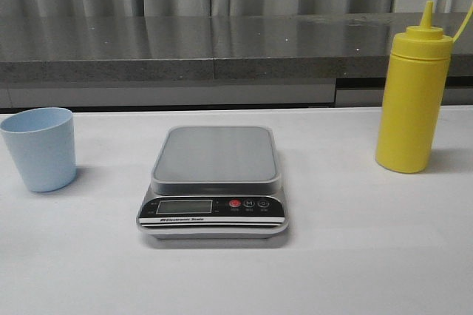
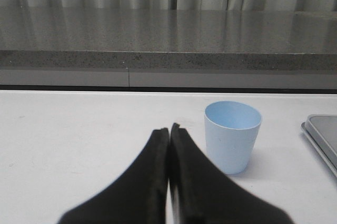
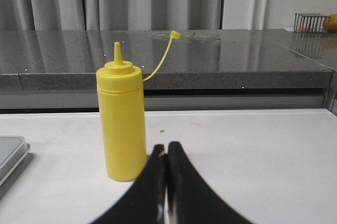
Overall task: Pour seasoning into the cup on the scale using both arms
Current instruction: 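Move the left gripper above the light blue cup, then lower the left gripper into the cup rim and grasp it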
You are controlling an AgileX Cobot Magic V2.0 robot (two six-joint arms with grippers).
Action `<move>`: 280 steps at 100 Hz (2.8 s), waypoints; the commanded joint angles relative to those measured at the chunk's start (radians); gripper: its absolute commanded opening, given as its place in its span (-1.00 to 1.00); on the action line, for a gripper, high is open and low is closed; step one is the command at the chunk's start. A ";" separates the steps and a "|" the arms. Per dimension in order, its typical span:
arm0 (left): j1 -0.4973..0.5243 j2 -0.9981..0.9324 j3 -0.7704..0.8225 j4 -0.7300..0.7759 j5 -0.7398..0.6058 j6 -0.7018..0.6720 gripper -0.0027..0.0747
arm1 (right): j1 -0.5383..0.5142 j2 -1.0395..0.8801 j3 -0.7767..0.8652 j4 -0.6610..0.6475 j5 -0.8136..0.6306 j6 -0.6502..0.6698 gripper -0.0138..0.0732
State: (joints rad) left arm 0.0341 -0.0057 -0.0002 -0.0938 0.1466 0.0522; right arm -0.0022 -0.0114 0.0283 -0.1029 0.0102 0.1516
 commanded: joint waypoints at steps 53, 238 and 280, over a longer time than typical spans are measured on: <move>0.003 0.040 -0.152 -0.002 -0.040 -0.011 -0.99 | -0.007 -0.020 -0.019 -0.005 -0.076 -0.002 -0.82; -0.100 1.684 -1.174 -0.054 0.425 0.016 0.21 | -0.007 -0.020 -0.019 -0.005 -0.076 -0.002 -0.82; -0.100 1.768 -1.189 -0.054 0.419 0.016 -0.37 | -0.007 -0.020 -0.019 -0.005 -0.076 -0.002 -0.82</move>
State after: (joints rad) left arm -0.0592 1.8006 -1.1596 -0.1323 0.5970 0.0658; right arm -0.0022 -0.0114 0.0283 -0.1029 0.0102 0.1516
